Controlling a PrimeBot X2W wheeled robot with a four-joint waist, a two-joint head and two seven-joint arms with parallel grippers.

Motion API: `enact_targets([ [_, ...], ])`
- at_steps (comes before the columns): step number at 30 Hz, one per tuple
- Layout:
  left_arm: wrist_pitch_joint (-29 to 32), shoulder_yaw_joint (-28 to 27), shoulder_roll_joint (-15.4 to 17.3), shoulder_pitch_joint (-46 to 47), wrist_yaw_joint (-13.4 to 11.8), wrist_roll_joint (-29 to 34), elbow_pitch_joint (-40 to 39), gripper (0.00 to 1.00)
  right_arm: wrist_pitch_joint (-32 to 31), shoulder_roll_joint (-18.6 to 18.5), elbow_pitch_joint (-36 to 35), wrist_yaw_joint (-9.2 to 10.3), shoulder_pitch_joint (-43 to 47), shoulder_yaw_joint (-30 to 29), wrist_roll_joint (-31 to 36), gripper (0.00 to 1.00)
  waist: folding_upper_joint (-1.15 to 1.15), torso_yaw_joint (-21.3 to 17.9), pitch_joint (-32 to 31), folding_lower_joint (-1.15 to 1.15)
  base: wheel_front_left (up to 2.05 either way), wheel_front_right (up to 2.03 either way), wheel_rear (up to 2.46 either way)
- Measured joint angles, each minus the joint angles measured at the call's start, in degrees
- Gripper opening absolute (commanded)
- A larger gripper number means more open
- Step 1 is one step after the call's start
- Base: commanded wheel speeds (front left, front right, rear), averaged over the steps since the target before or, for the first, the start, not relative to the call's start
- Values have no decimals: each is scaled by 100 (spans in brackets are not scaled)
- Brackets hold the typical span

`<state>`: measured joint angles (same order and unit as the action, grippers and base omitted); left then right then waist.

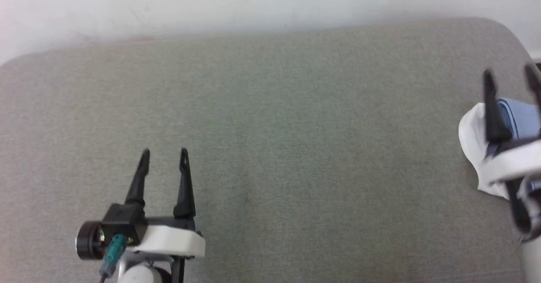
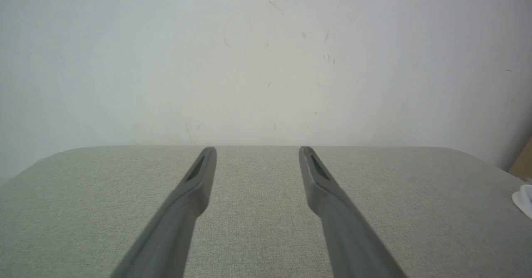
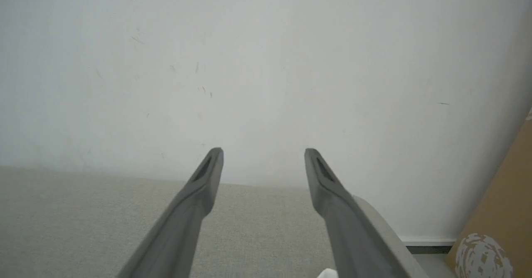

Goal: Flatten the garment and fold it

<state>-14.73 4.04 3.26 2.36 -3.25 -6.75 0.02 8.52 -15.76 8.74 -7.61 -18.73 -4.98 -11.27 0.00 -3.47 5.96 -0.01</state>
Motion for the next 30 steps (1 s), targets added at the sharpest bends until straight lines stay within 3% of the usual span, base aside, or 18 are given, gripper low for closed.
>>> enact_targets([
  [6,0,22,-9,-273,1,-165,259,100,253,487,-272,0,879,-15,4,100,0,172,-261,0,0,0,0],
  [14,0,-25,-12,-587,1,-136,410,100,490,778,-257,0,1768,310,80,100,0,331,-554,0,0,0,0],
  [30,0,-54,-15,-729,2,62,292,100,591,1035,-204,0,2033,319,169,100,0,474,-609,1,0,0,0],
])
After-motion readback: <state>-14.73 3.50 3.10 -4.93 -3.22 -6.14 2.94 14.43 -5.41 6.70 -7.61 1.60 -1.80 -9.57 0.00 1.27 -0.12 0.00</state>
